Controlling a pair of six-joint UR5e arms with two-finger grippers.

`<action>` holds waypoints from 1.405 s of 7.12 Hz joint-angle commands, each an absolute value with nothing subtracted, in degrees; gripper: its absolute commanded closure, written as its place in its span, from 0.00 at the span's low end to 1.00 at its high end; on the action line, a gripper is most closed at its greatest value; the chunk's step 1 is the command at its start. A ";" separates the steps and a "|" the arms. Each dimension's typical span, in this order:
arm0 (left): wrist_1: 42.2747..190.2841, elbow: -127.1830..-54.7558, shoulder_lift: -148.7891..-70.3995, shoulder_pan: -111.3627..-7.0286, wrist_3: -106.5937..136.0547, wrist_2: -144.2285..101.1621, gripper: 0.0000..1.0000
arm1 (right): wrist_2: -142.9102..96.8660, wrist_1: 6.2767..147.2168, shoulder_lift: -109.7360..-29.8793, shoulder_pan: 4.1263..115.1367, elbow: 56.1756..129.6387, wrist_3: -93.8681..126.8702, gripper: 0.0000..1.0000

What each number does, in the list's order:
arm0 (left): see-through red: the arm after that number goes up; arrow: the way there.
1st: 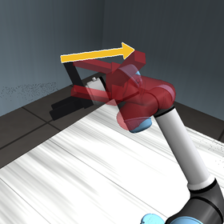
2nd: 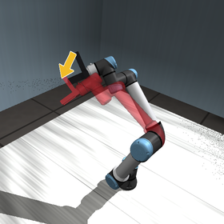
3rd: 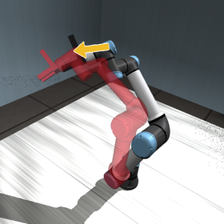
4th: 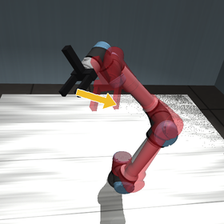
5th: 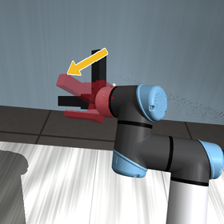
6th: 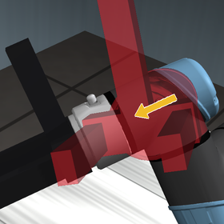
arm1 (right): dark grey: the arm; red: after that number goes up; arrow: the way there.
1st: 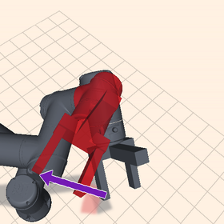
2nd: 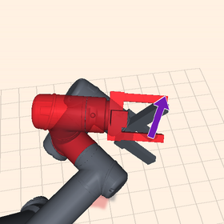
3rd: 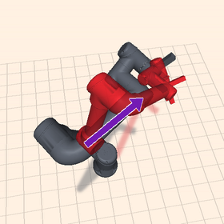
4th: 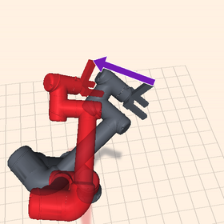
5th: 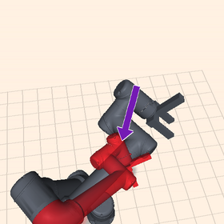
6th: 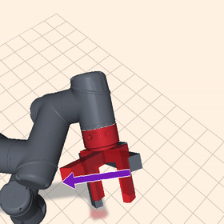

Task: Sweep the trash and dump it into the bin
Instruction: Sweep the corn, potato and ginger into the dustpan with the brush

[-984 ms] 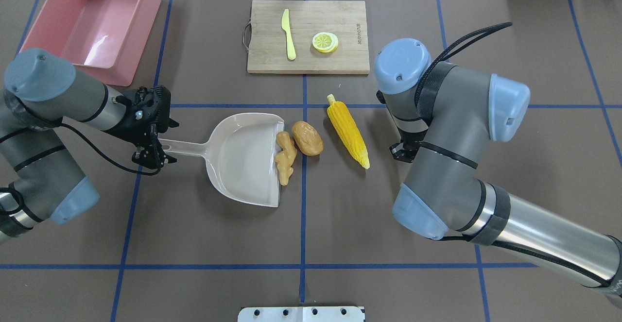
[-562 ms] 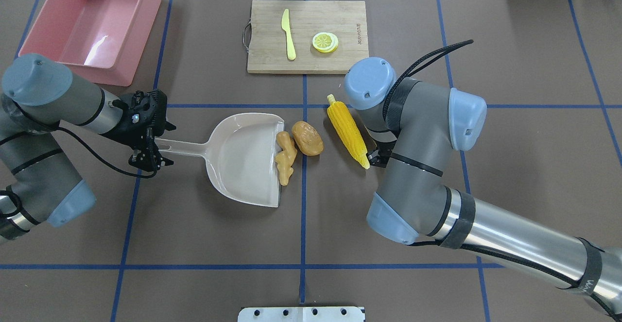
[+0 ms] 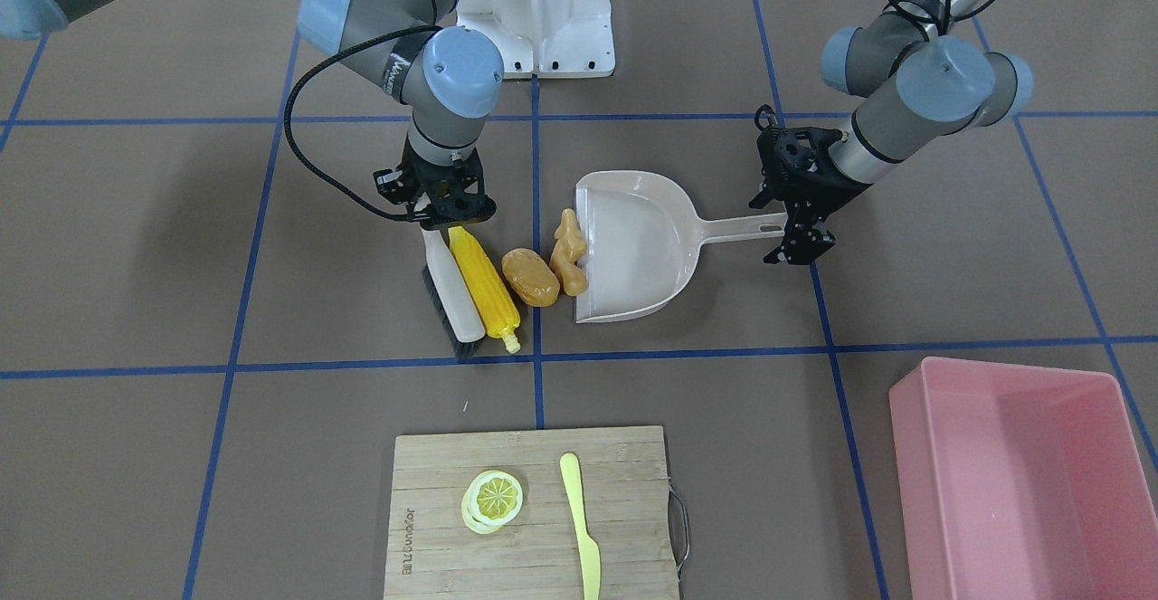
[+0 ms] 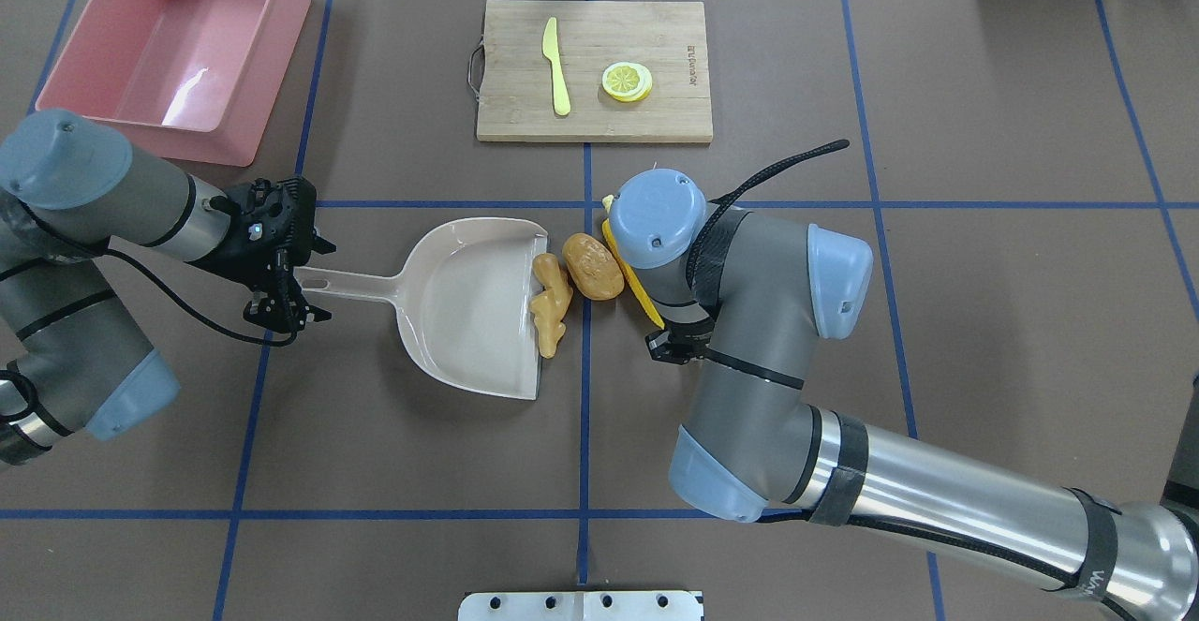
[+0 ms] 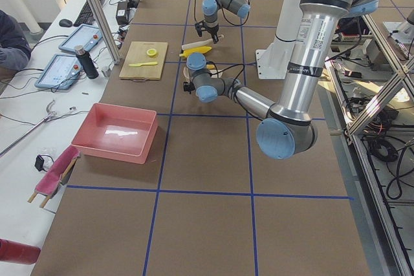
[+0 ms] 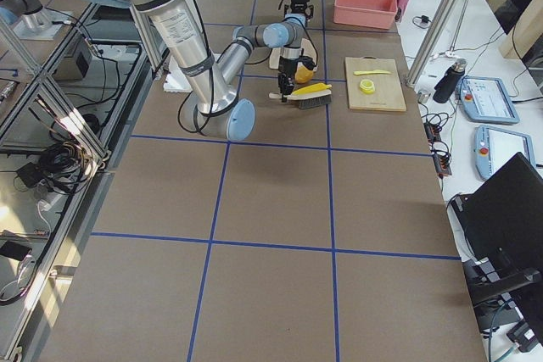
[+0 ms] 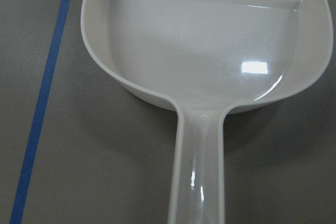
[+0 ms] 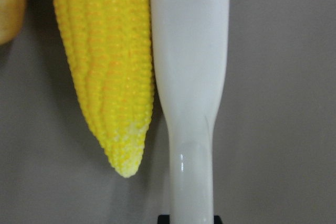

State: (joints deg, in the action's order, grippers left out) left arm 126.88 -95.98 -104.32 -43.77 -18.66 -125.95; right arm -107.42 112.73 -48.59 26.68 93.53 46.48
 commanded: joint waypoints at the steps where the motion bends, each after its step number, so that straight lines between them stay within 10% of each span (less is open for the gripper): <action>1: 127.35 -95.98 -104.68 -43.77 -17.49 -125.86 0.15 | -108.98 107.35 -46.24 24.62 91.07 50.35 1.00; 3: 127.79 -95.72 -104.41 -43.77 -17.58 -125.77 0.20 | -109.25 101.36 -42.91 24.35 87.29 53.07 1.00; 7: 127.53 -95.27 -104.24 -43.86 -17.58 -125.86 0.84 | -114.68 90.55 -38.85 24.43 82.62 61.93 1.00; 10: 127.44 -95.80 -104.24 -43.86 -17.40 -125.95 1.00 | -117.68 81.07 -38.23 24.43 82.53 72.83 1.00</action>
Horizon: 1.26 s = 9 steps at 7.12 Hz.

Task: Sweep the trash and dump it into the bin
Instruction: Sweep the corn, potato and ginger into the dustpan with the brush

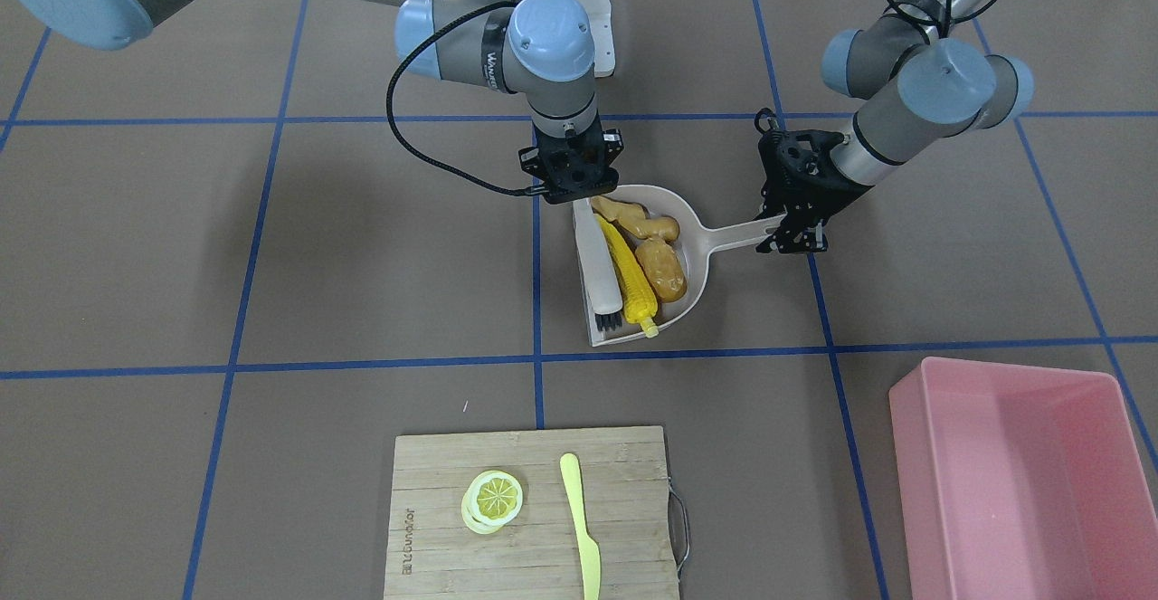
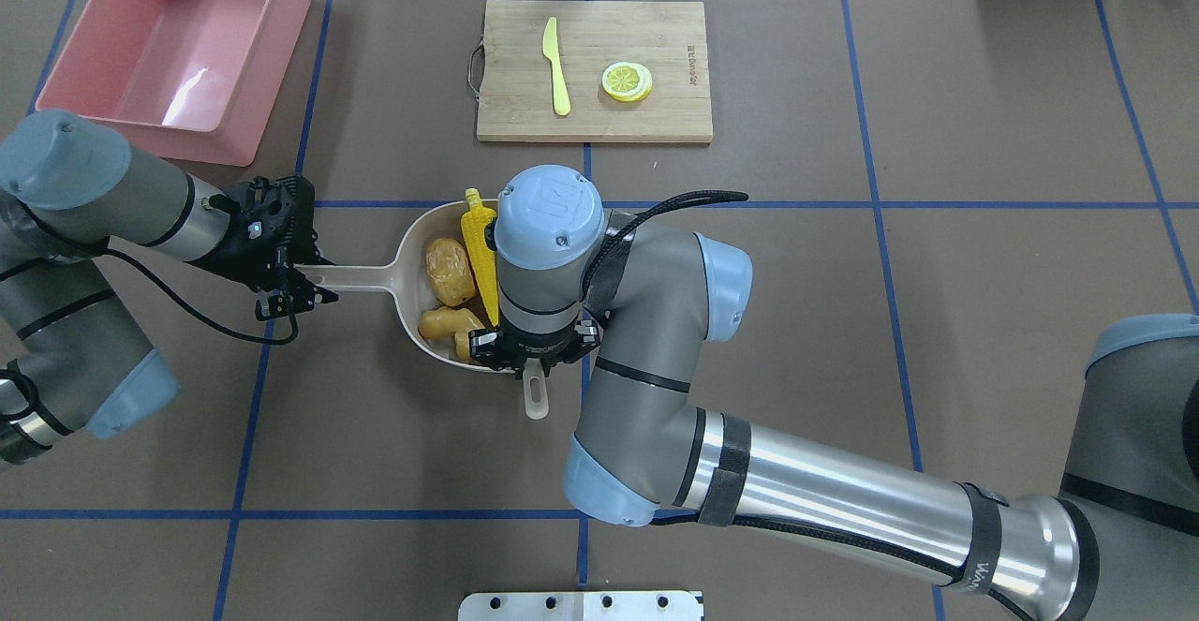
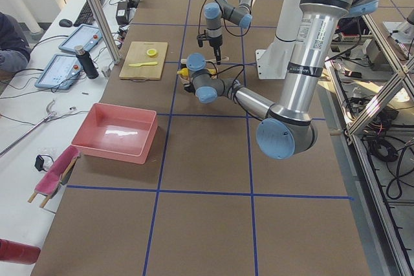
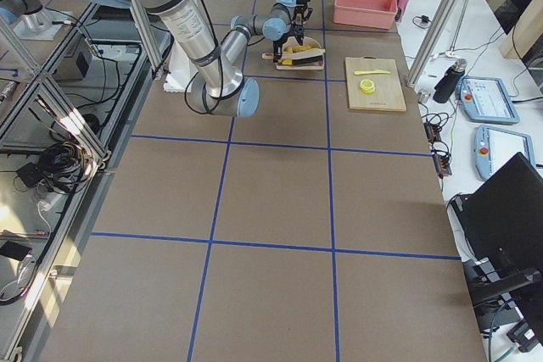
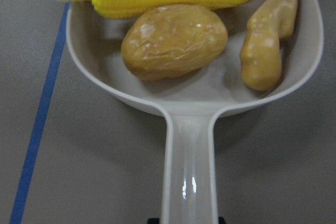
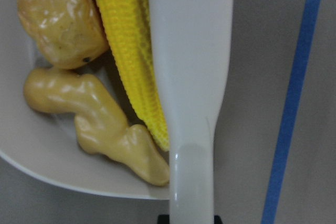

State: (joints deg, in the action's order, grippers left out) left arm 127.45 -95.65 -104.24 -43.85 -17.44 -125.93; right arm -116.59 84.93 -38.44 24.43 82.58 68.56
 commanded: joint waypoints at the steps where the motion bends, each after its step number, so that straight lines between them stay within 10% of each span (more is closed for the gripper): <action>1: 127.44 -95.80 -104.33 -43.86 -17.40 -125.95 1.00 | -118.12 79.03 -38.32 24.43 82.53 75.56 1.00; 9: 132.08 -96.15 -103.28 -44.38 -14.61 -126.39 1.00 | -129.20 92.83 -54.54 40.32 107.96 64.31 1.00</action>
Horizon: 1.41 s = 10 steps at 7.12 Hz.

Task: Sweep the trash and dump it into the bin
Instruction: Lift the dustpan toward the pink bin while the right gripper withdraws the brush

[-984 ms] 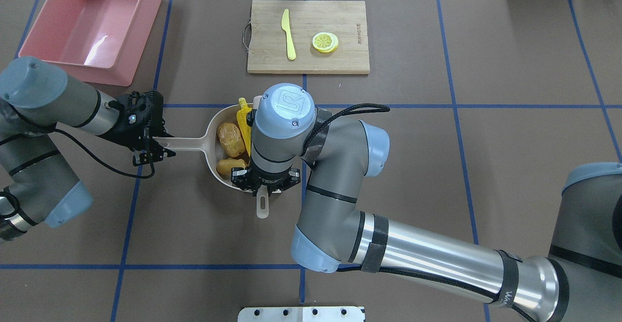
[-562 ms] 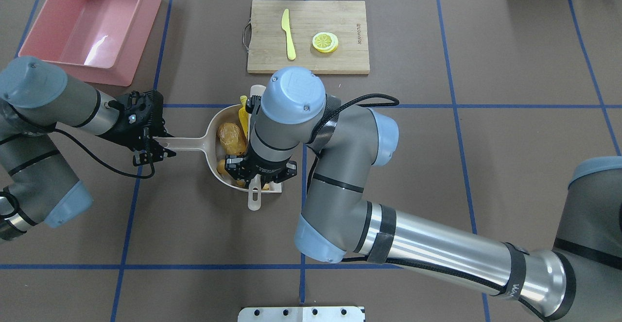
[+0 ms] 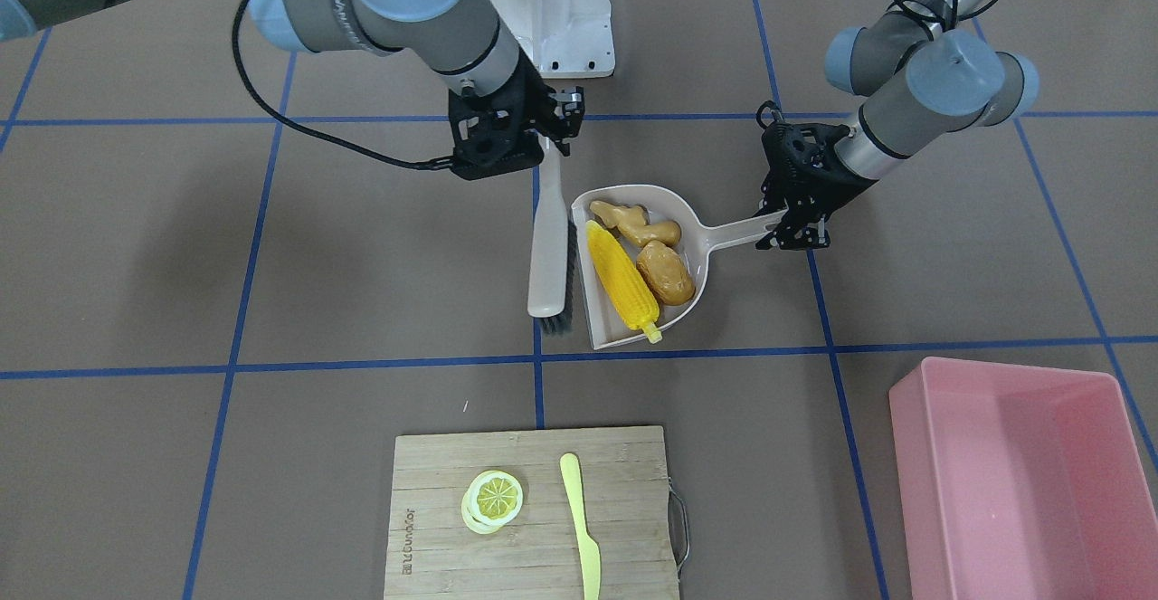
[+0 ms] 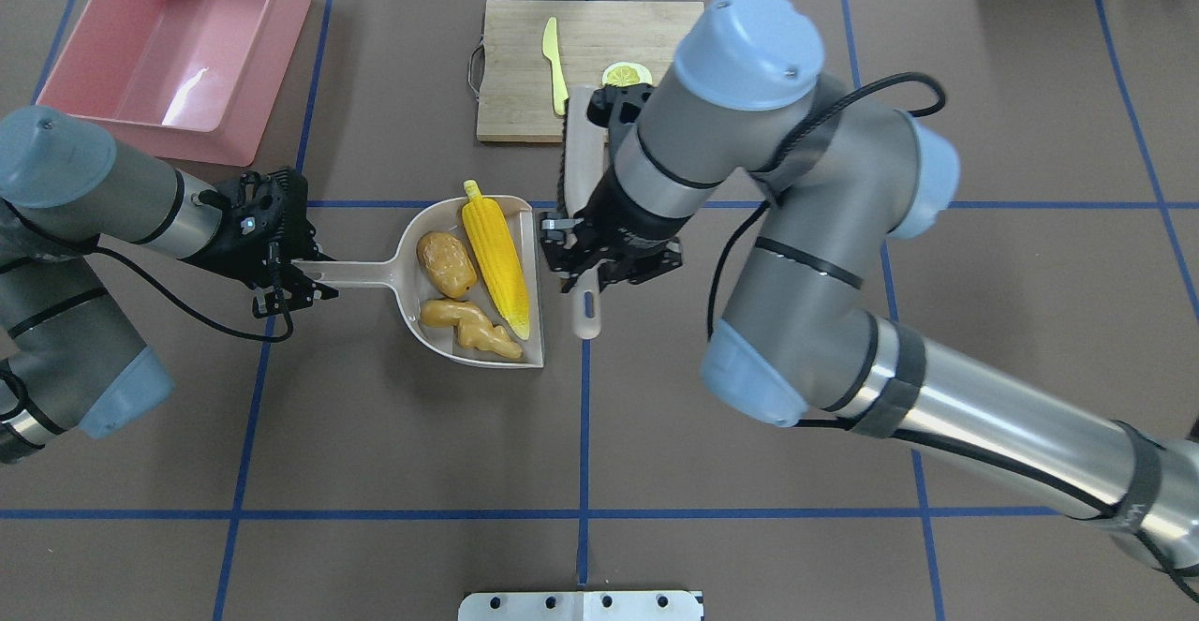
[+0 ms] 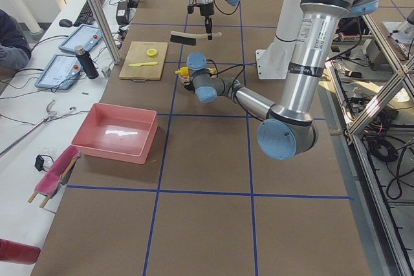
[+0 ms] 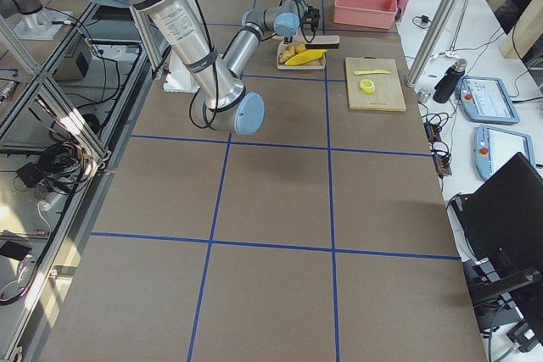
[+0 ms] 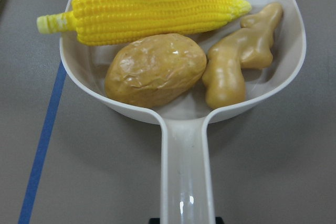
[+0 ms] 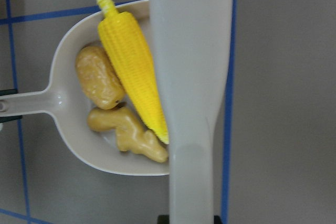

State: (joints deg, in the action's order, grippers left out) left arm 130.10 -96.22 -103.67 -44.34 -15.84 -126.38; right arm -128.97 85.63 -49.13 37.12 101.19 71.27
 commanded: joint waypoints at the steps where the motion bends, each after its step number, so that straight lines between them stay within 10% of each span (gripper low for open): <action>1: 136.45 -95.72 -102.84 -44.38 -10.67 -126.30 1.00 | -128.07 101.17 -57.10 42.08 113.24 57.72 1.00; 5: 144.91 -95.97 -101.00 -47.78 -3.00 -126.30 1.00 | -119.98 117.75 -64.84 49.46 119.96 34.16 1.00; 10: 145.29 -99.94 -85.02 -78.49 -2.81 -136.97 1.00 | -127.58 117.95 -78.99 58.09 118.04 21.00 1.00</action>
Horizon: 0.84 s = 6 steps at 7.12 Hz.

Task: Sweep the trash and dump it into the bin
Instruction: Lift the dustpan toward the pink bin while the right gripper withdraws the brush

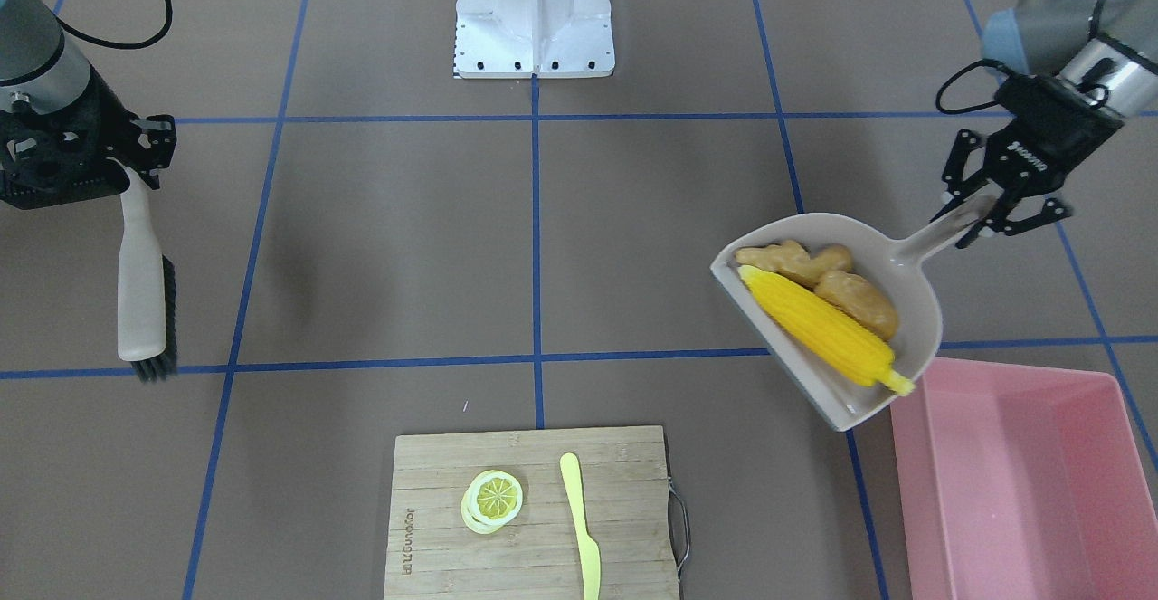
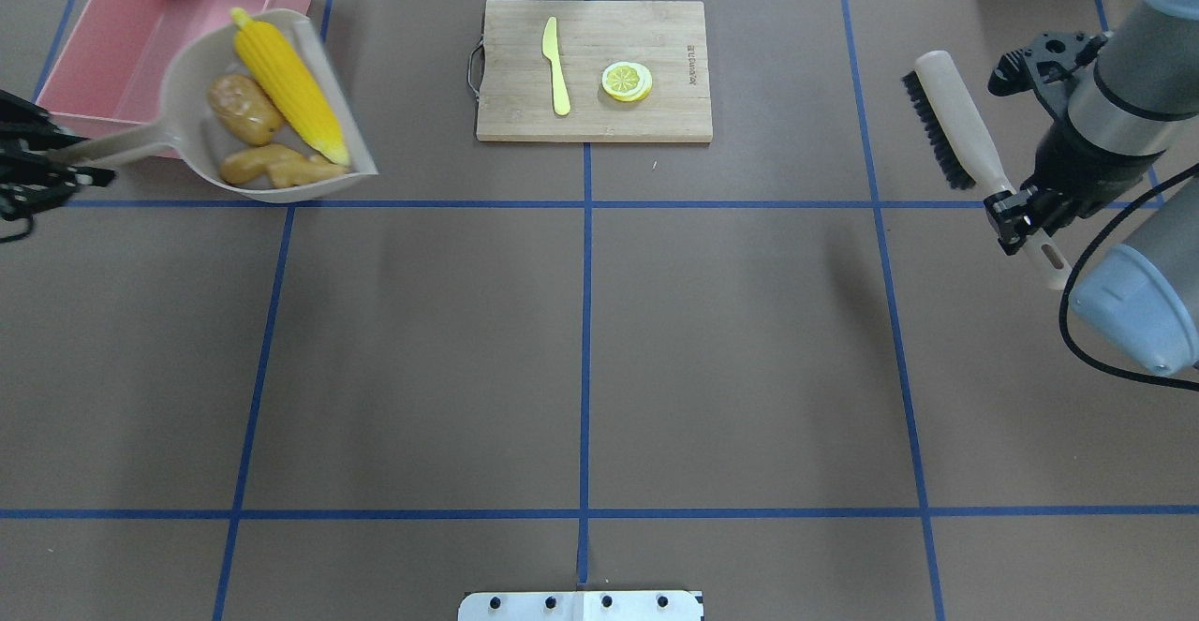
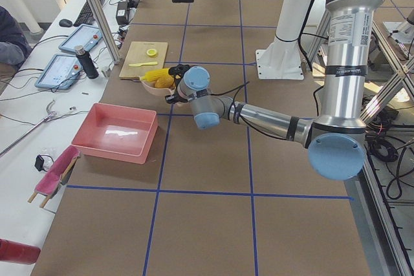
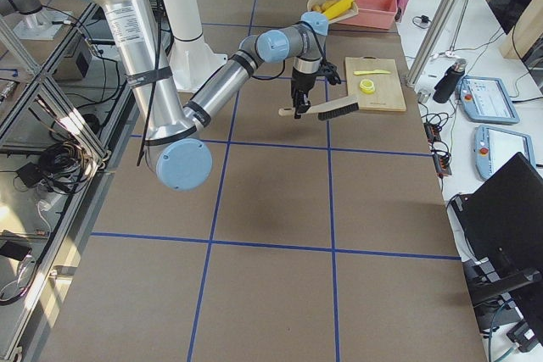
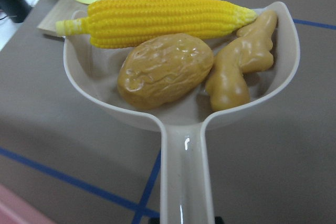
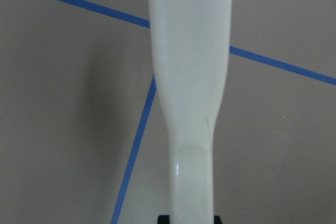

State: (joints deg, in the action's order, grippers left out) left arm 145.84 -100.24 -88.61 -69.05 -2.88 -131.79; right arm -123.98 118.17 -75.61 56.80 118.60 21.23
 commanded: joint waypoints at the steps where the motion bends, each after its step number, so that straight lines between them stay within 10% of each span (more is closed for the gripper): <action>1: 142.15 -96.54 -84.64 -85.62 -2.99 -141.81 1.00 | -133.53 117.95 -81.36 60.18 118.30 21.09 1.00; 6: 112.14 -90.53 -93.93 -90.17 -22.34 -142.66 1.00 | -136.07 98.44 -103.34 61.17 119.71 22.24 1.00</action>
